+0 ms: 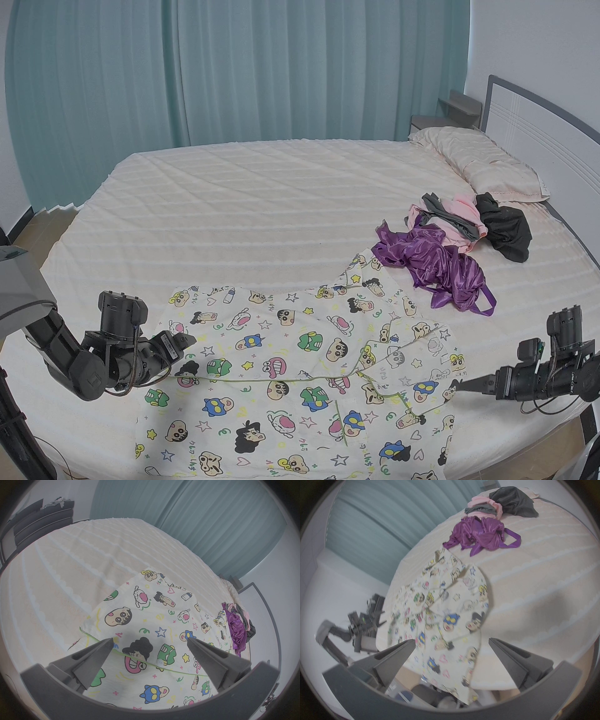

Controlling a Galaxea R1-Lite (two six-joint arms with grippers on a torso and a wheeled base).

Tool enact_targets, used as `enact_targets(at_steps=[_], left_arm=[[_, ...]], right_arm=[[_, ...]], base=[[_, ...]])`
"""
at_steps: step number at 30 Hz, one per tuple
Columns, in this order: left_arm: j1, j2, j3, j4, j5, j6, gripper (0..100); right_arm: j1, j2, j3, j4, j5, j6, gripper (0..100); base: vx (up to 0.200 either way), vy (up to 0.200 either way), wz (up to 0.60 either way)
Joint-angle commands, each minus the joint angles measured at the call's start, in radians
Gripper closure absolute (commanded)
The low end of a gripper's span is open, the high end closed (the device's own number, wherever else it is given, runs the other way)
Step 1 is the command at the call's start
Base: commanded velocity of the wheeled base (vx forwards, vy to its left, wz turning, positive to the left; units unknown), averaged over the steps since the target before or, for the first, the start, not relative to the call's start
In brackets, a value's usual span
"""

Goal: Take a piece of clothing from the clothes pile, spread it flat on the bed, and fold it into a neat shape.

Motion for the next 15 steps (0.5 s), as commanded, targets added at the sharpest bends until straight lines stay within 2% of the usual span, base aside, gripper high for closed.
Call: enact_targets(at_steps=[1,4,5,6,8,10,15], left_arm=[[-0.004,0.005,0.025,-0.023,-0.003,-0.005,0],[-0.004,0.007,0.028,-0.023,0.0,-0.005,0],[-0.004,0.007,0.028,-0.023,0.0,-0.005,0],[-0.006,0.008,0.033,-0.024,0.001,-0.007,0],[-0.006,0.007,0.036,-0.027,0.004,-0.014,0],[-0.007,0.007,0.039,-0.037,0.012,-0.02,0],[-0.015,0.011,0.056,-0.081,0.049,-0.047,0]], right_arm=[[0.216,0.081,-0.171,-0.149,-0.167,0.31,0],[0.295,0.172,-0.301,-0.178,-0.305,0.458,0],[0.295,0.172,-0.301,-0.178,-0.305,0.458,0],[0.334,0.236,-0.389,-0.175,-0.377,0.513,0],[0.358,0.29,-0.456,-0.172,-0.42,0.528,0],[0.37,0.325,-0.505,-0.167,-0.446,0.53,0],[0.376,0.41,-0.637,-0.141,-0.454,0.536,0]], base=[[0.0,0.0,0.0],[0.0,0.0,0.0],[0.0,0.0,0.0],[0.0,0.0,0.0],[0.0,0.0,0.0],[0.0,0.0,0.0],[0.0,0.0,0.0]])
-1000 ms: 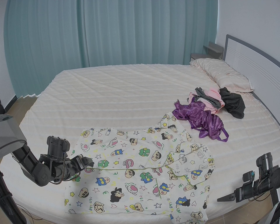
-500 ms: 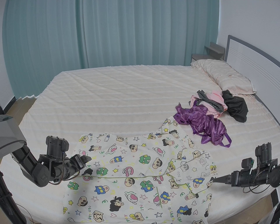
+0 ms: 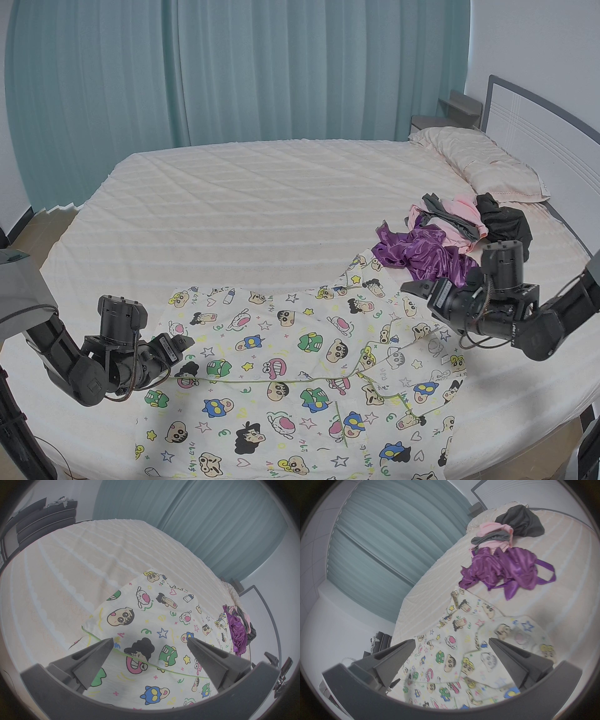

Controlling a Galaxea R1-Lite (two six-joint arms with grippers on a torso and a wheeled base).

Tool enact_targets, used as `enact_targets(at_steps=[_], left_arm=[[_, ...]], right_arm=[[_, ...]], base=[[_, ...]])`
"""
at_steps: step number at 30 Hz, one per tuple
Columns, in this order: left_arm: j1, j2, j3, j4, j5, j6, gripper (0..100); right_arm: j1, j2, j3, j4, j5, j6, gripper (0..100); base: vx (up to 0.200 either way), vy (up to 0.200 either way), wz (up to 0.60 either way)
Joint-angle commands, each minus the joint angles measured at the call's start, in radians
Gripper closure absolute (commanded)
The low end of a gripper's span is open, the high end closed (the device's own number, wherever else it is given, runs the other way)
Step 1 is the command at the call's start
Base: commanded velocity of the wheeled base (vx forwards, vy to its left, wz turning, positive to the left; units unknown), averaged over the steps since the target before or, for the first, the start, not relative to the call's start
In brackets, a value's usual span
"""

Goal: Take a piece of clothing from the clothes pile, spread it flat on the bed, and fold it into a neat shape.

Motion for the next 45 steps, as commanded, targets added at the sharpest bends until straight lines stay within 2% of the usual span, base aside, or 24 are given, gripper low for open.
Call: enact_targets(at_steps=[1,14,30,38,45], left_arm=[[-0.008,0.008,0.027,-0.045,0.025,-0.025,0],[-0.031,0.048,0.097,-0.197,0.02,-0.019,0],[-0.032,0.047,0.103,-0.201,0.002,-0.028,0],[-0.032,-0.012,0.129,-0.201,-0.072,-0.031,0],[-0.032,-0.015,0.126,-0.201,-0.084,-0.07,0]], right_arm=[[0.055,0.188,-0.198,0.022,-0.045,0.036,0],[0.068,0.341,-0.543,0.234,-0.059,0.045,0],[0.071,0.518,-0.862,0.384,-0.061,0.041,0],[0.075,0.571,-0.957,0.448,-0.061,0.039,0],[0.071,0.568,-0.963,0.451,-0.061,0.038,0]], base=[[0.0,0.0,0.0],[0.0,0.0,0.0],[0.0,0.0,0.0],[0.0,0.0,0.0],[0.0,0.0,0.0]])
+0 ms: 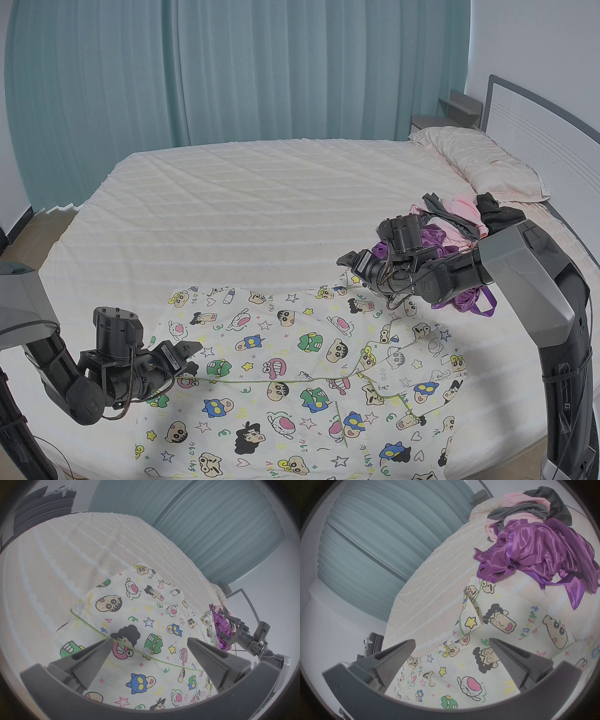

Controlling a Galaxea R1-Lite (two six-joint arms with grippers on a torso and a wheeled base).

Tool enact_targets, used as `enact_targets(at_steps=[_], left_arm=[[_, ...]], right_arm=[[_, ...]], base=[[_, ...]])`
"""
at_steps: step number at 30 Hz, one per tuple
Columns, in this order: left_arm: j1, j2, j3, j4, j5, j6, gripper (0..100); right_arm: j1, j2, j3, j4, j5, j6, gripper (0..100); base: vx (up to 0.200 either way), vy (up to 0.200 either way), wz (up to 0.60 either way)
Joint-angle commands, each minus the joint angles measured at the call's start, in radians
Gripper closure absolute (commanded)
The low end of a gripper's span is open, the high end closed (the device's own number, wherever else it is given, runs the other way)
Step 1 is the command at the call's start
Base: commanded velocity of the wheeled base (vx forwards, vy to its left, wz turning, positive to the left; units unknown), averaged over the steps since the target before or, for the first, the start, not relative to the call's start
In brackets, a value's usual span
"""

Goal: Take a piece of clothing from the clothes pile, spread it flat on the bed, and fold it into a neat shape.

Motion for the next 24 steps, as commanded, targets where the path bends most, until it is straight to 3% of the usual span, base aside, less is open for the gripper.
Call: enact_targets(at_steps=[1,7,24], left_arm=[[0.0,-0.012,0.004,-0.002,-0.007,-0.002,0],[0.001,-0.012,0.004,-0.002,-0.012,-0.001,0],[0.001,-0.003,-0.002,-0.002,-0.012,-0.002,0]], right_arm=[[-0.001,0.009,-0.006,0.001,0.0,-0.001,0],[-0.01,0.021,-0.032,0.003,0.0,-0.001,0],[0.001,0.095,-0.112,0.043,0.0,0.003,0]], base=[[0.0,0.0,0.0],[0.2,0.0,0.0],[0.0,0.0,0.0]])
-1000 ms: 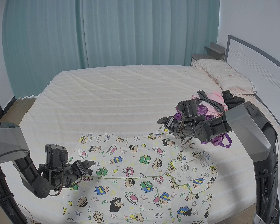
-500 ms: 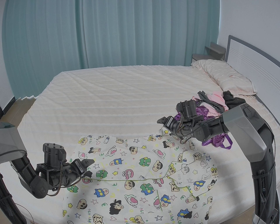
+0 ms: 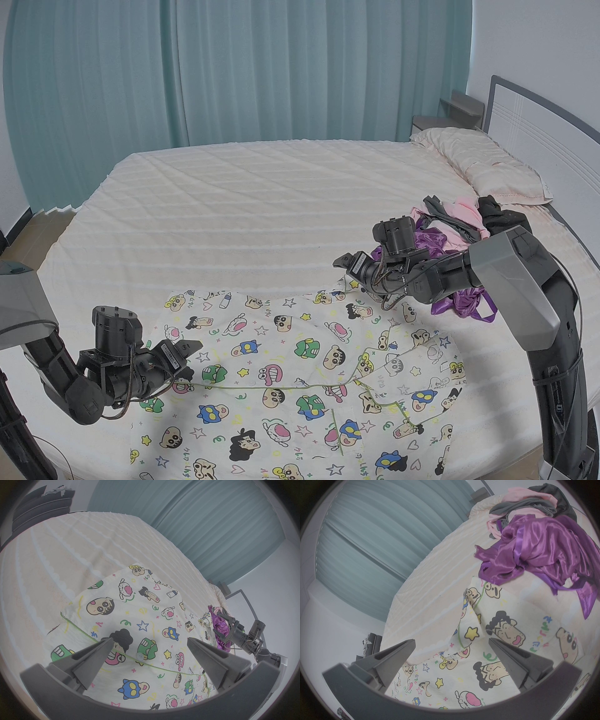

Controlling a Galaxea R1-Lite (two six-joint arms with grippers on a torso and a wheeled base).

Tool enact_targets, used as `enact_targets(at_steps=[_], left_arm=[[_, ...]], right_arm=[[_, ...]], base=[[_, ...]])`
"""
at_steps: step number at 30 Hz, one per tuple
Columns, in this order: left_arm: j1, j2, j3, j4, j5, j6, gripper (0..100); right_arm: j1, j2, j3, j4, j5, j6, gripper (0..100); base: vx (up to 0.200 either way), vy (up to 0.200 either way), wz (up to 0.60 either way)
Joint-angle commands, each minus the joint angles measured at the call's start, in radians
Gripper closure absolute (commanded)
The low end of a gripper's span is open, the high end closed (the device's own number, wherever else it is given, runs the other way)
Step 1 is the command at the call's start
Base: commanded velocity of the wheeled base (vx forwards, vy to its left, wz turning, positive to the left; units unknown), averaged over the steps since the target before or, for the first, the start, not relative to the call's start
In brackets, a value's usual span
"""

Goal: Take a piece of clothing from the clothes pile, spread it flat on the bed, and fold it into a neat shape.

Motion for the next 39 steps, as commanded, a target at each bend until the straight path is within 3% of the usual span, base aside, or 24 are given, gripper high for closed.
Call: enact_targets(at_steps=[1,39], left_arm=[[0.0,0.004,-0.001,0.0,0.0,-0.001,0],[0.0,0.001,0.005,0.0,0.0,-0.003,0]], right_arm=[[0.006,0.036,-0.023,0.001,0.0,0.002,0],[0.026,0.185,-0.268,0.052,0.002,0.028,0]], base=[[0.0,0.0,0.0],[0.0,0.0,0.0]])
